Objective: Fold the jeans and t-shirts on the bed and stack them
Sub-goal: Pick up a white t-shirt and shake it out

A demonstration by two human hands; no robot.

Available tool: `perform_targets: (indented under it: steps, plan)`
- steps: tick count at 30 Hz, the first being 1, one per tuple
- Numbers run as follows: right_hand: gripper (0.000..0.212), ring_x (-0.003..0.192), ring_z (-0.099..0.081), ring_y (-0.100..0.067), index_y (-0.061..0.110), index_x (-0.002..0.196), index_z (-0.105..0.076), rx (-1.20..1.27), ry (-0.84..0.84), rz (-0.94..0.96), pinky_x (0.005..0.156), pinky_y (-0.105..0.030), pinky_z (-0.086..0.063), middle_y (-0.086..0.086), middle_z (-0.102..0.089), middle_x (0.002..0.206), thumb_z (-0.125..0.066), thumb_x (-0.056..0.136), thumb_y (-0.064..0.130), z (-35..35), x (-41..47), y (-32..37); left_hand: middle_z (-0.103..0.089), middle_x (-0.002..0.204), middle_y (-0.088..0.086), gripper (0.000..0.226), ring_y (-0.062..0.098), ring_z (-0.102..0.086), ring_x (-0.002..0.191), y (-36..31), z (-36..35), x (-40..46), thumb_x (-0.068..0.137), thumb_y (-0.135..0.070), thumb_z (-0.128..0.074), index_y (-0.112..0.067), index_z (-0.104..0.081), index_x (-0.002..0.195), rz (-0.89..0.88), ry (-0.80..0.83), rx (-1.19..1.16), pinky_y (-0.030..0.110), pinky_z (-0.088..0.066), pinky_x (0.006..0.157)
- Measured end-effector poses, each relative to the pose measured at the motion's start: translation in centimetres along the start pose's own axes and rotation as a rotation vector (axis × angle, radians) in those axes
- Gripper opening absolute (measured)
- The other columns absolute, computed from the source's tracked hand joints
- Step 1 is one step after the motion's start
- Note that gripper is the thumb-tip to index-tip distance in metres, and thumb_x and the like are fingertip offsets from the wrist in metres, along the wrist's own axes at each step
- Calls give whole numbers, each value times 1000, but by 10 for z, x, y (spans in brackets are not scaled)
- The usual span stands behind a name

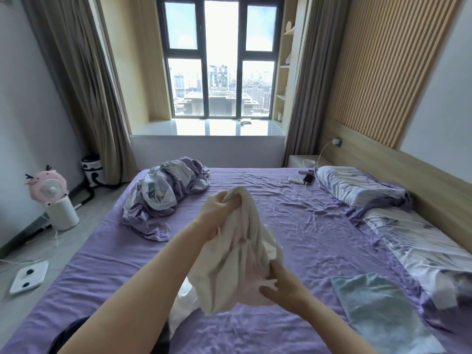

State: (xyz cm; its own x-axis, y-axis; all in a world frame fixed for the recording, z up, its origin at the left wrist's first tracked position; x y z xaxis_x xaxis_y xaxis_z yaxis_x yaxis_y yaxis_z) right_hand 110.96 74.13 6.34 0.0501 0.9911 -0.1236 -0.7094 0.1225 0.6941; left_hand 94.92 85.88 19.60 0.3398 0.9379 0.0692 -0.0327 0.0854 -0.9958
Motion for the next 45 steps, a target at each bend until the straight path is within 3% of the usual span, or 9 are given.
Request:
perform_targets:
  steps: [9,13,16,19,24,29,35,40,45]
  plan:
    - [20,73,-45,-16,0,78,-62,665,-282,64,67,-31,-37,-8,-53,74,-53,92,10,15,25,51,-38,49,-10,45,13,-33,53,15,17,-8,82,-46,-67,-20,-44,53,54,-103,93,29,-27,51]
    - [26,73,-58,-13,14,86,-70,998,-285,-16,64,-24,-45,-4,-65,77,-46,96,11,35,23,49,-44,58,-2,41,21,-42,63,33,61,-14,87,-43,-62,-16,-44,61,48,-221,535,34,-30,60]
    - [25,72,-63,-12,14,91,-68,1005,-248,78,61,-20,-50,-2,-69,78,-44,96,12,45,23,60,-60,101,11,30,26,-56,99,44,61,-27,86,-32,-67,-11,-62,106,4,-217,833,33,-41,86]
    - [22,68,-62,-10,13,89,-66,1034,-172,130,59,-19,-50,0,-67,75,-45,97,11,43,25,72,-56,118,3,55,12,-52,110,48,27,-41,79,-22,-75,-18,-52,128,-108,155,559,24,-39,99]
    - [11,80,-60,-9,17,91,-64,406,-335,173,75,-19,-44,7,-65,81,-53,93,14,51,23,72,-36,63,-4,34,10,-32,61,55,-10,-40,80,-26,-71,-18,-44,62,16,250,463,28,-26,55]
    - [24,76,-54,-14,18,87,-56,-147,-744,309,67,-29,-41,10,-47,82,-65,81,39,48,-7,65,-33,60,0,38,12,-29,57,45,-30,-30,90,-23,-61,-19,-41,58,98,141,222,30,-22,51]
    - [7,68,-56,-16,13,87,-65,80,-516,79,61,-24,-36,6,-56,70,-61,89,19,47,-5,28,-58,76,14,30,22,-52,71,30,-37,-19,90,-35,-61,-7,-62,77,223,85,-56,33,-42,66]
    - [32,65,-57,-2,29,78,-70,549,-346,101,61,-19,-43,12,-65,68,-49,95,12,67,0,36,-30,48,-1,57,18,-29,49,24,13,-2,91,-44,-56,-19,-28,48,75,-106,450,34,-23,55]
    - [30,72,-59,-6,31,84,-68,639,-389,128,69,-23,-47,5,-65,78,-46,97,15,76,21,58,-47,54,8,52,24,-42,63,31,47,-5,97,-38,-46,-17,-33,51,-61,-193,686,34,-22,61]
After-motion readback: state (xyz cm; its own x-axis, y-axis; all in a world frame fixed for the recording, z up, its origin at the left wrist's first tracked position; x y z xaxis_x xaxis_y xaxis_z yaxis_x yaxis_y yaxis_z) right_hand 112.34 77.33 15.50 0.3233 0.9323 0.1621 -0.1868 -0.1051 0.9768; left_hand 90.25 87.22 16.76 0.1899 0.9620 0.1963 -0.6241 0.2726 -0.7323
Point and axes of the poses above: each hand's wrist, its own x-axis towards the middle knuckle, its own z-axis out of the back of the hand, y = z × x, the point moved 3 cm from there along x, towards the middle knuckle
